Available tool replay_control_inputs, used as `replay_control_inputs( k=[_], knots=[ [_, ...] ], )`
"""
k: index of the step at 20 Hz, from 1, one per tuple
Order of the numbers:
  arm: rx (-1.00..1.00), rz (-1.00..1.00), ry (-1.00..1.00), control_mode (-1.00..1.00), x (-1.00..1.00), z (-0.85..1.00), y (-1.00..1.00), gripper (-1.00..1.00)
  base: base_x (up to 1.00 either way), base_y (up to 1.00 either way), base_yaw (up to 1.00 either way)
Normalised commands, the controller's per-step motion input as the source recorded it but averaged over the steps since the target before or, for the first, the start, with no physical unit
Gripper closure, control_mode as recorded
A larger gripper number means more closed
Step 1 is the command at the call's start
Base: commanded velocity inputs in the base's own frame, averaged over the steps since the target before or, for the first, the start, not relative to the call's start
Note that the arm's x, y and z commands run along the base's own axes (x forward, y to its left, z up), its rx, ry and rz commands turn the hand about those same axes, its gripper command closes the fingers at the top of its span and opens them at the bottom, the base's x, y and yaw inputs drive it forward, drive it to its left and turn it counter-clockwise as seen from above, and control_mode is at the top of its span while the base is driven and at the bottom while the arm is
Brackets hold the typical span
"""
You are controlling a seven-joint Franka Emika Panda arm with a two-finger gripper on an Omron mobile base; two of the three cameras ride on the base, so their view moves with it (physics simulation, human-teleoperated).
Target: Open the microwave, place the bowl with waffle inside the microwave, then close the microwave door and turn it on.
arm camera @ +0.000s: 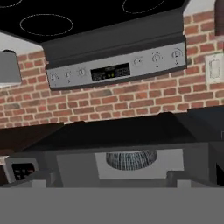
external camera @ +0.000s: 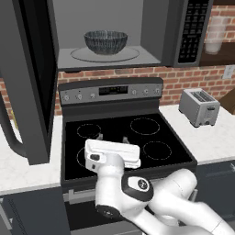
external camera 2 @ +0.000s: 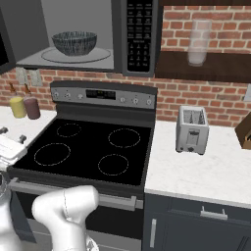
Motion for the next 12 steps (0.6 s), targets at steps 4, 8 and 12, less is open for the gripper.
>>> replay_control_inputs(
  k=[4,8,12],
  knots=[
    [-0.11,-0.02,-0.3,-1.0,-0.17,0.0,0.79,-1.0,0.0,0.0,0.0],
    [-0.09,-0.03,-0.24,-1.0,-0.13,0.0,0.82,-1.0,0.0,0.0,0.0],
    [-0.09,-0.04,-0.21,-1.0,-0.11,0.0,0.81,-1.0,0.0,0.0,0.0]
  ],
)
